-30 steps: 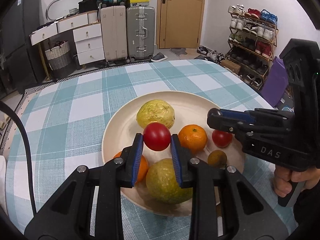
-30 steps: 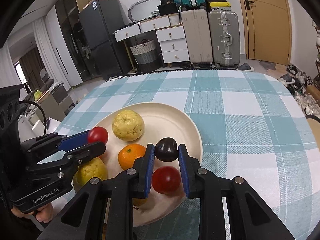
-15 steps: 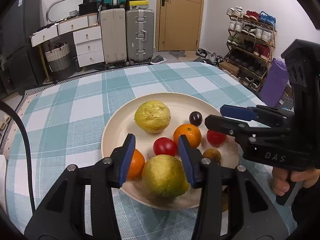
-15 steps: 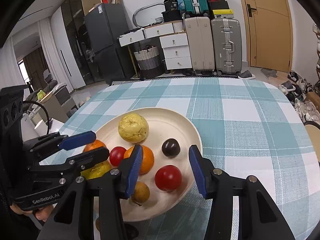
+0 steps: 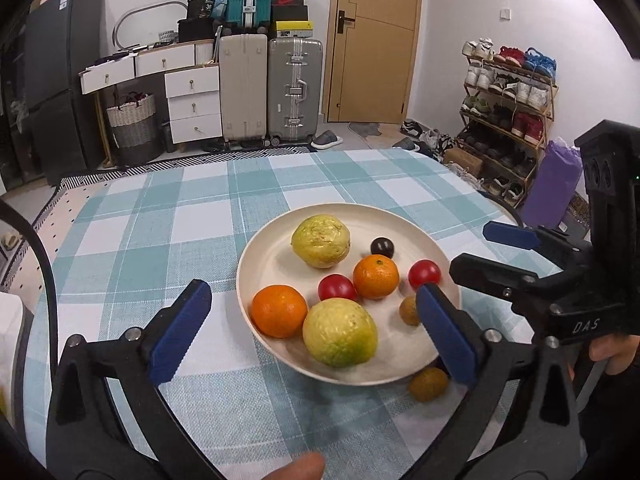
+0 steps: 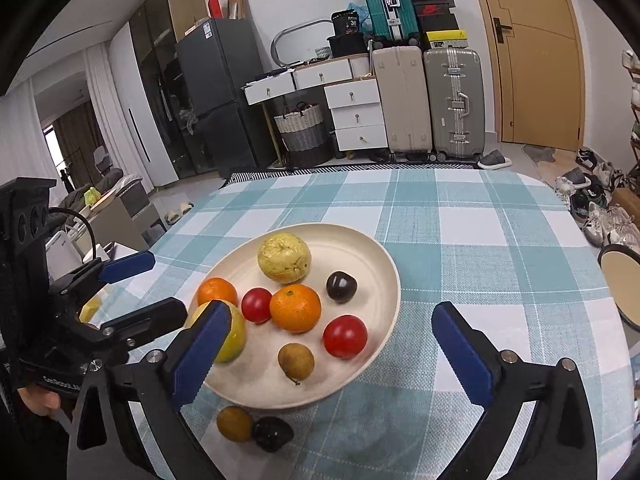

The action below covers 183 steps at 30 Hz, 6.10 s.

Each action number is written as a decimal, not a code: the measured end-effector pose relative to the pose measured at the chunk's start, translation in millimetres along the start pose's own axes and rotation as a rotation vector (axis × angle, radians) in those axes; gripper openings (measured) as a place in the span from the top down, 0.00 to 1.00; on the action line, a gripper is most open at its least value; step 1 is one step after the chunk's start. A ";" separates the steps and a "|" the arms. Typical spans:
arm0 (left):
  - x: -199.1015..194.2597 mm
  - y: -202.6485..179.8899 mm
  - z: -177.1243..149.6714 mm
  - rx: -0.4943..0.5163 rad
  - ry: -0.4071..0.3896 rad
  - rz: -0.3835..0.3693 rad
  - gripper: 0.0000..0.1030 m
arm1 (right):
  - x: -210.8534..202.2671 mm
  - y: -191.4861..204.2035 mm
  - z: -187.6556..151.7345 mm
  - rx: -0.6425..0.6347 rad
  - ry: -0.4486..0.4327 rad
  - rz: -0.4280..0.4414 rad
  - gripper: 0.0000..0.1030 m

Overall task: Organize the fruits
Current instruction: 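Withdraw both grippers toward the remaining brown fruit and dark plum, then close the right gripper on the dark plum on the cloth, then grasp the small brown fruit with the left gripper while the right gripper holds the plum, then carry the brown fruit and dark plum in both grippers over the cream plate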

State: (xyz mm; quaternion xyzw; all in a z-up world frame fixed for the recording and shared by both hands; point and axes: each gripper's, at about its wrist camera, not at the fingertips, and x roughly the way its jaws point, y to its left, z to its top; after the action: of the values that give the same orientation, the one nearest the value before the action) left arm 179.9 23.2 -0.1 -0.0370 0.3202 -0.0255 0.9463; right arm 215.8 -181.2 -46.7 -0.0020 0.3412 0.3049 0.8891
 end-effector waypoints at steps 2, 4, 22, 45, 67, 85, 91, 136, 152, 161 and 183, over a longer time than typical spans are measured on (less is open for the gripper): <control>-9.0 -0.3 -3.0 0.000 -0.006 0.009 0.01 | -5.7 1.0 -2.5 0.003 -0.004 0.002 0.00; -18.3 -0.9 -7.7 -0.004 -0.015 0.015 0.01 | -11.2 1.2 -5.9 0.012 0.001 0.001 0.00; -23.6 -21.8 -58.5 0.013 0.073 -0.018 0.01 | -29.3 8.7 -38.7 -0.012 0.094 -0.035 0.00; -13.1 -6.9 -55.7 -0.039 0.098 -0.025 0.01 | 11.4 28.0 -61.6 -0.132 0.308 -0.160 0.00; -12.8 -3.0 -57.0 -0.061 0.105 -0.025 0.01 | 14.3 36.6 -57.9 -0.153 0.306 -0.118 0.21; -10.3 -1.7 -57.2 -0.067 0.107 -0.031 0.01 | 15.8 53.6 -59.1 -0.177 0.307 -0.027 0.61; -10.9 -3.2 -56.9 -0.065 0.106 -0.038 0.01 | 12.4 52.6 -59.8 -0.161 0.306 0.010 0.74; 22.4 -60.2 -65.5 0.022 0.252 -0.158 0.65 | -58.2 8.6 -70.3 -0.016 0.147 -0.023 0.74; 11.8 -66.2 -62.0 0.053 0.215 -0.169 0.75 | -65.4 6.0 -68.0 -0.002 0.125 -0.020 0.74; -21.6 -57.1 -48.6 0.062 0.116 -0.162 0.75 | -69.6 9.0 -66.1 -0.008 0.091 -0.015 0.74; -17.0 -37.6 -26.5 0.047 0.061 -0.132 0.75 | -55.5 21.1 -55.1 -0.017 0.071 0.010 0.74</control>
State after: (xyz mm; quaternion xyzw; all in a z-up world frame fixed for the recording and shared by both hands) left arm 149.4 -14.4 -7.6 -0.0349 0.3452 -0.0965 0.9329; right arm 138.8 -205.7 -50.9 -0.0185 0.3699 0.3120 0.8749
